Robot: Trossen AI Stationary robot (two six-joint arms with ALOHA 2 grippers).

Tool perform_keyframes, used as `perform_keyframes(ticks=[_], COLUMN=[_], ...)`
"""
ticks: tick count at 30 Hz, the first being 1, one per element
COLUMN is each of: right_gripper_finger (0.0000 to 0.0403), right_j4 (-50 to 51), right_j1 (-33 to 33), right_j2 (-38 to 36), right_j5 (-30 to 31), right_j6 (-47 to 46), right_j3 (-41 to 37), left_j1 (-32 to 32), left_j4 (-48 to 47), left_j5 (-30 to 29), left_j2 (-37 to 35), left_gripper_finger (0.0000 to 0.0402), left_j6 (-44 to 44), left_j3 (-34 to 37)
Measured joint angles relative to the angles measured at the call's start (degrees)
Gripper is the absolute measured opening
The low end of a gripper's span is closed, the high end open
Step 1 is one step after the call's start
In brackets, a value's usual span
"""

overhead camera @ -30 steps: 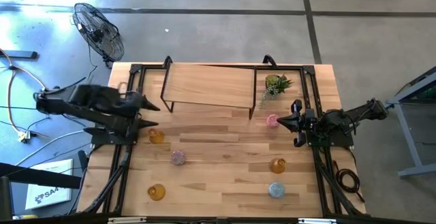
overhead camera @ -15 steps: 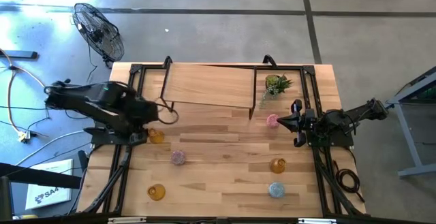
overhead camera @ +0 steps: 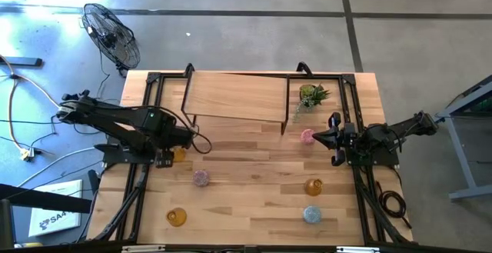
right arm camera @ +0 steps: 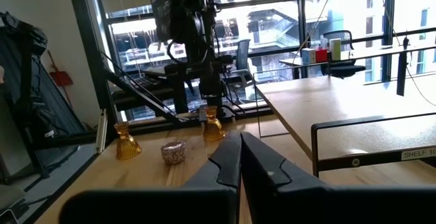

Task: Pick & Place candle stick holders
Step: Put the top left yellow glass candle holder on the shelf

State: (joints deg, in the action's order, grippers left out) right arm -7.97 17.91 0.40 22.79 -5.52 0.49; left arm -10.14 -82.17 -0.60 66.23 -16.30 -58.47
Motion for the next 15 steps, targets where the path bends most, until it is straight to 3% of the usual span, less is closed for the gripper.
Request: perform_keyframes(ticks=[4, 15], right_gripper_finger=[0.0002, 0.0001], right_j4=[0.11, 0.09], right_j1=[0.01, 0.0], right_j2=[0.01, 0.0], right_j5=[0.0, 0.0], right_j6=[0.0, 0.0], right_j3=[0.0, -0.02], left_j1=[0.0, 0.0], left_j4=[5.59, 9.38], left_j5=[0.0, -0.42], left_j2=[-1.38, -1.66], left_gripper_finger=[0.0271, 0.0271], left_j6=[1.07, 1.05], left_j3=[3.67, 10.72])
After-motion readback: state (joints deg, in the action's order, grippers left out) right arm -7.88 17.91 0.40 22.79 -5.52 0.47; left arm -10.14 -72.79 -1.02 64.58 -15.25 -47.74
